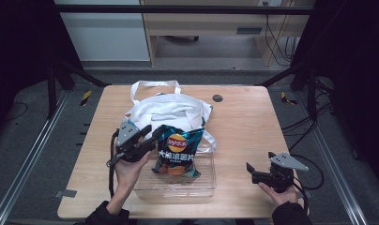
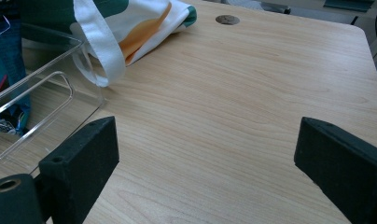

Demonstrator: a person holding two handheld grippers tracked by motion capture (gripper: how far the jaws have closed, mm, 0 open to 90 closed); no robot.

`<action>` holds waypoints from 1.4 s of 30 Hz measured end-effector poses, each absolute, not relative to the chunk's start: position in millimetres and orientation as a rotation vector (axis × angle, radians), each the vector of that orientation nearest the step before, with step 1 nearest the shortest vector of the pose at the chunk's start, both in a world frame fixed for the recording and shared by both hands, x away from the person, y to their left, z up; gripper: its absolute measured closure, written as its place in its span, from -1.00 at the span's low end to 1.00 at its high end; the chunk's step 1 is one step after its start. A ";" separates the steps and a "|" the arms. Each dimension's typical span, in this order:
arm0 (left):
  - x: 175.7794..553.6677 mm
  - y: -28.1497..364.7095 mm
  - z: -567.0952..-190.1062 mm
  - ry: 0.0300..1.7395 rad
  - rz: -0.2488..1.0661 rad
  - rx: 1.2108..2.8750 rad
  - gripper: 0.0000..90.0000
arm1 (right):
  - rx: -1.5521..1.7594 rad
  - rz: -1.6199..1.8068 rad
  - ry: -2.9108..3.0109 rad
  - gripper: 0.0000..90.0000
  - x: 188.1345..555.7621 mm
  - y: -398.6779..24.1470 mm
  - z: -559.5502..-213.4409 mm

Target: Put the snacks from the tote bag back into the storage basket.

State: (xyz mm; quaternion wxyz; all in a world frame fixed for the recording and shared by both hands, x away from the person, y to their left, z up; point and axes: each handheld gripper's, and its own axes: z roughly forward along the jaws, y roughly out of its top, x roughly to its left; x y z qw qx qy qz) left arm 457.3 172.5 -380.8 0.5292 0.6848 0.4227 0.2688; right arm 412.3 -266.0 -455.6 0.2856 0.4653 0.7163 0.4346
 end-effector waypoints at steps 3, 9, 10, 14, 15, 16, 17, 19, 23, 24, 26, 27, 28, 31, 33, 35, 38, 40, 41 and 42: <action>456.5 173.3 -380.8 0.997 0.652 1.643 0.16 | 1.239 1.160 1.916 -0.85 412.4 -266.1 -455.6; 453.7 170.3 -381.8 0.970 0.641 1.680 0.08 | 1.237 1.161 1.914 -0.85 411.9 -266.2 -455.2; 453.1 169.5 -381.9 0.966 0.644 1.684 0.07 | 1.238 1.162 1.914 -0.85 411.9 -266.2 -455.2; 450.3 168.6 -381.3 0.953 0.657 1.697 0.05 | 1.237 1.161 1.914 -0.85 411.9 -266.4 -455.1; 449.6 169.0 -380.9 0.953 0.660 1.698 0.04 | 1.237 1.162 1.913 -0.85 411.8 -266.4 -455.1; 449.1 169.4 -380.5 0.952 0.662 1.698 0.03 | 1.239 1.164 1.912 -0.85 411.6 -266.4 -454.9; 448.6 170.0 -380.2 0.950 0.660 1.699 0.03 | 1.239 1.164 1.912 -0.85 411.6 -266.4 -454.9; 447.7 171.4 -379.5 0.946 0.664 1.702 0.01 | 1.239 1.164 1.911 -0.85 411.4 -266.3 -454.7; 446.5 173.3 -379.3 0.945 0.659 1.705 -0.01 | 1.239 1.164 1.911 -0.85 411.5 -266.5 -454.7; 446.0 173.7 -379.2 0.944 0.659 1.708 -0.02 | 1.238 1.165 1.911 -0.85 411.4 -266.5 -454.6; 444.8 174.0 -379.1 0.945 0.658 1.706 -0.02 | 1.237 1.165 1.910 -0.85 411.2 -266.6 -454.3; 444.1 174.2 -378.8 0.944 0.657 1.706 -0.03 | 1.237 1.165 1.909 -0.85 411.2 -266.7 -454.3; 443.4 174.5 -378.4 0.941 0.658 1.709 -0.03 | 1.238 1.165 1.910 -0.85 411.1 -266.6 -454.3; 440.7 176.2 -376.4 0.937 0.656 1.705 -0.04 | 1.237 1.165 1.910 -0.85 411.1 -266.5 -454.2; 438.7 178.0 -375.4 0.937 0.653 1.698 -0.05 | 1.236 1.164 1.909 -0.85 411.3 -266.9 -454.2; 436.3 180.5 -374.9 0.936 0.651 1.697 -0.05 | 1.236 1.163 1.909 -0.85 411.2 -267.1 -454.2; 431.6 184.6 -376.6 0.927 0.651 1.709 -0.08 | 1.237 1.163 1.907 -0.85 411.0 -267.0 -454.1; 429.2 187.6 -378.0 0.921 0.650 1.715 -0.08 | 1.237 1.162 1.907 -0.85 410.9 -267.1 -454.0; 428.3 189.1 -378.8 0.919 0.648 1.718 -0.09 | 1.239 1.166 1.906 -0.85 410.8 -266.9 -453.8; 427.6 190.5 -379.9 0.920 0.645 1.719 -0.10 | 1.236 1.165 1.905 -0.85 410.9 -267.1 -453.9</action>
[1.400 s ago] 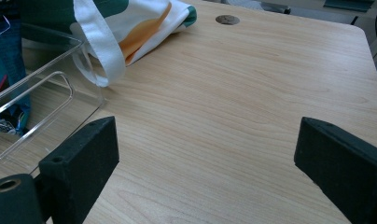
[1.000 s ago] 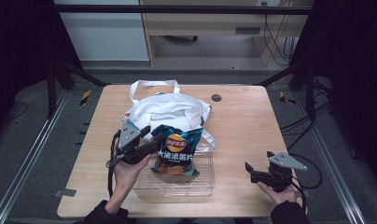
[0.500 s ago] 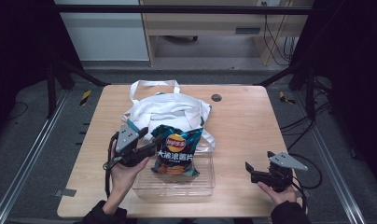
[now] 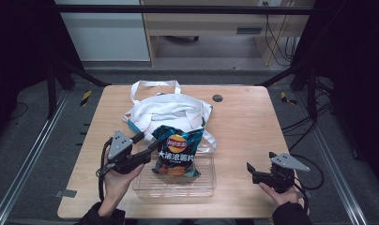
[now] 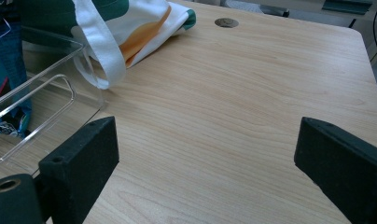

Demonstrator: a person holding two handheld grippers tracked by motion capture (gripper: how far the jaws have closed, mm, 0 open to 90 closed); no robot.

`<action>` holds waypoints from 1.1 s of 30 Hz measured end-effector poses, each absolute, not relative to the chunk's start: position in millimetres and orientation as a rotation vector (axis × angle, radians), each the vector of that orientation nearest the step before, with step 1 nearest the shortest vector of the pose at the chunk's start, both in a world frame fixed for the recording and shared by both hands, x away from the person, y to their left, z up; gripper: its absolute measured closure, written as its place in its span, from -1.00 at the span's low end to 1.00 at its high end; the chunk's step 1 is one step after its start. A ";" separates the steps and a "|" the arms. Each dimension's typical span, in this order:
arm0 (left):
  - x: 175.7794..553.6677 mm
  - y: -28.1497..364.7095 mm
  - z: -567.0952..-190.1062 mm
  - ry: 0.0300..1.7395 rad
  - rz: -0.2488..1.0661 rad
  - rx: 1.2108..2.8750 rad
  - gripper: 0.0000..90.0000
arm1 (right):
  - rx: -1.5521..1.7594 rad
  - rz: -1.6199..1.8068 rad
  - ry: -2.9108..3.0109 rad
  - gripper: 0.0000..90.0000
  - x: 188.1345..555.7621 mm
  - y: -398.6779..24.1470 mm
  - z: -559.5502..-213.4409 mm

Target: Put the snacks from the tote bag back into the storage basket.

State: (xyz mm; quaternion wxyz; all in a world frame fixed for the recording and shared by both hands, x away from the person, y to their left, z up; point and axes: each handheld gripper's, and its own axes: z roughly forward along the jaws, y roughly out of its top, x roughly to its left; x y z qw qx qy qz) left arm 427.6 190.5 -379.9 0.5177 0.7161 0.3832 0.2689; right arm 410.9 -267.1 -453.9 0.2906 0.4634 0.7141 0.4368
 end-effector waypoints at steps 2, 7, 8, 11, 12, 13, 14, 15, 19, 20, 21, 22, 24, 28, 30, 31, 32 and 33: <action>426.9 193.1 -382.8 0.925 0.634 1.720 -0.10 | 1.238 1.165 1.904 -0.85 410.8 -267.3 -453.9; 424.9 200.6 -389.0 0.939 0.629 1.718 -0.13 | 1.238 1.161 1.901 -0.85 410.6 -268.0 -453.8; 424.1 202.6 -390.1 0.942 0.631 1.717 -0.14 | 1.238 1.160 1.901 -0.85 410.6 -268.1 -453.8; 421.0 210.5 -394.7 0.945 0.643 1.717 -0.15 | 1.242 1.158 1.897 -0.85 410.5 -268.5 -453.8; 419.8 213.9 -396.8 0.946 0.647 1.719 -0.15 | 1.244 1.160 1.896 -0.85 410.4 -268.6 -453.7; 418.5 217.3 -399.2 0.950 0.651 1.722 -0.15 | 1.244 1.159 1.895 -0.85 410.3 -268.8 -453.7; 417.4 220.8 -401.6 0.952 0.658 1.730 -0.16 | 1.242 1.158 1.894 -0.85 410.4 -269.1 -453.8; 416.5 224.5 -404.1 0.952 0.668 1.735 -0.16 | 1.244 1.158 1.894 -0.85 410.5 -269.1 -453.8; 414.9 239.1 -414.4 0.984 0.684 1.738 -0.16 | 1.244 1.154 1.895 -0.85 410.6 -268.9 -454.1; 414.9 242.0 -416.8 0.991 0.690 1.743 -0.16 | 1.243 1.153 1.896 -0.85 410.7 -269.1 -454.2; 414.7 244.4 -419.5 1.000 0.693 1.741 -0.17 | 1.241 1.152 1.896 -0.85 410.8 -269.3 -454.2; 414.8 246.8 -422.2 1.006 0.692 1.741 -0.17 | 1.243 1.151 1.896 -0.85 410.8 -269.5 -454.3; 416.5 251.5 -427.5 1.023 0.698 1.747 -0.17 | 1.245 1.149 1.894 -0.85 410.8 -269.9 -454.3; 424.3 263.2 -437.3 1.077 0.702 1.733 -0.17 | 1.248 1.140 1.894 -0.85 411.2 -270.9 -454.9; 427.5 268.6 -441.9 1.093 0.723 1.735 -0.17 | 1.252 1.138 1.894 -0.86 411.3 -271.6 -455.1; 429.2 271.0 -444.1 1.101 0.728 1.733 -0.17 | 1.253 1.138 1.892 -0.86 411.6 -272.1 -455.4; 430.8 273.3 -446.2 1.111 0.729 1.735 -0.17 | 1.254 1.133 1.890 -0.86 411.9 -272.7 -455.7; 432.4 275.0 -448.4 1.122 0.728 1.738 -0.17 | 1.255 1.131 1.889 -0.86 412.1 -273.4 -456.0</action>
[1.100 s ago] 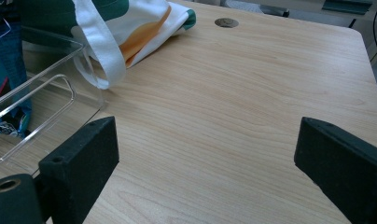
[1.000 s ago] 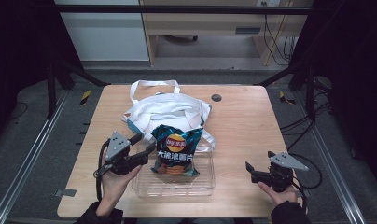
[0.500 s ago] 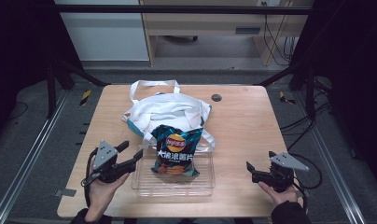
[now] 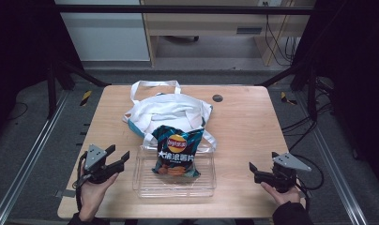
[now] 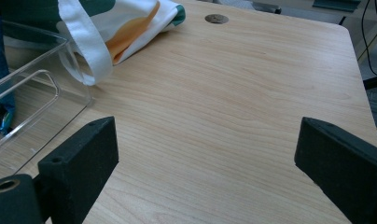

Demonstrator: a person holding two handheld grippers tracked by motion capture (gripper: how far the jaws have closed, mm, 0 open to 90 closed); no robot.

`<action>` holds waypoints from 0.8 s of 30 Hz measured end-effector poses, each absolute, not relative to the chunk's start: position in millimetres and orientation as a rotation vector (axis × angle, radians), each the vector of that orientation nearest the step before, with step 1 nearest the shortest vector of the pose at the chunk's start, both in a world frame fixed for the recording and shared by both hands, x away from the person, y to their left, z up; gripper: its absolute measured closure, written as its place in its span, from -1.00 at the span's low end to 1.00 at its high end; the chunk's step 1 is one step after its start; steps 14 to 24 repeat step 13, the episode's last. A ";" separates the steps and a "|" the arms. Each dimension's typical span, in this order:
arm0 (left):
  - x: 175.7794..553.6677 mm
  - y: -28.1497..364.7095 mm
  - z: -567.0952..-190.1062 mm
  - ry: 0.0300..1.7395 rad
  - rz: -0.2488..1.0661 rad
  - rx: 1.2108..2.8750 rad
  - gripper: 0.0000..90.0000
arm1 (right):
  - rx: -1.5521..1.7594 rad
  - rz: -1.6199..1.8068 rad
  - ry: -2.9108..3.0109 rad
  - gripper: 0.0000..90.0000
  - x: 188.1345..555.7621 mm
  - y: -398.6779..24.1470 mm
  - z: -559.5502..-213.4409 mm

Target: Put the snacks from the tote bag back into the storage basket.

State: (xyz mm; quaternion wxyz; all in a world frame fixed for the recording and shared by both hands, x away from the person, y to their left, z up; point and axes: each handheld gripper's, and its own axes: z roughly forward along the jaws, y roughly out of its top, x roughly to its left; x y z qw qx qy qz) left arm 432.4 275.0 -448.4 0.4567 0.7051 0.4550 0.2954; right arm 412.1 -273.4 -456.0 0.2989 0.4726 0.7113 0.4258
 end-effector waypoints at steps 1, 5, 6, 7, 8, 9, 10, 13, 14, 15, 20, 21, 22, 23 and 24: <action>433.9 276.3 -450.3 1.134 0.729 1.747 -0.17 | 1.258 1.130 1.890 -0.86 412.3 -273.9 -456.2; 437.8 278.1 -455.1 1.160 0.731 1.765 -0.17 | 1.264 1.118 1.889 -0.86 413.1 -276.1 -457.2; 438.1 278.0 -455.5 1.161 0.731 1.766 -0.18 | 1.267 1.116 1.889 -0.86 413.3 -276.7 -457.4; 438.4 277.8 -455.9 1.161 0.732 1.765 -0.19 | 1.268 1.114 1.889 -0.86 413.6 -277.0 -457.7; 438.4 277.5 -456.3 1.161 0.730 1.763 -0.19 | 1.271 1.112 1.888 -0.86 413.7 -277.4 -458.0; 438.6 277.7 -456.4 1.158 0.732 1.764 -0.20 | 1.273 1.109 1.887 -0.86 414.0 -277.8 -458.2; 438.8 277.6 -456.7 1.156 0.729 1.761 -0.20 | 1.274 1.109 1.890 -0.86 414.0 -278.4 -458.3; 439.2 277.8 -457.0 1.149 0.735 1.759 -0.23 | 1.276 1.105 1.886 -0.86 414.2 -279.4 -458.4; 439.2 277.8 -457.0 1.149 0.735 1.759 -0.23 | 1.276 1.105 1.886 -0.86 414.2 -279.4 -458.4; 439.2 277.8 -457.0 1.149 0.735 1.759 -0.23 | 1.276 1.105 1.886 -0.86 414.2 -279.4 -458.4; 439.2 277.8 -457.0 1.149 0.735 1.759 -0.23 | 1.276 1.105 1.886 -0.86 414.2 -279.4 -458.4; 439.2 277.8 -457.0 1.149 0.735 1.759 -0.23 | 1.276 1.105 1.886 -0.86 414.2 -279.4 -458.4; 439.2 277.8 -457.0 1.149 0.735 1.759 -0.23 | 1.276 1.105 1.886 -0.86 414.2 -279.4 -458.4; 439.2 277.8 -457.0 1.149 0.735 1.759 -0.23 | 1.276 1.105 1.886 -0.86 414.2 -279.4 -458.4; 439.2 277.8 -457.0 1.149 0.735 1.759 -0.23 | 1.276 1.105 1.886 -0.86 414.2 -279.4 -458.4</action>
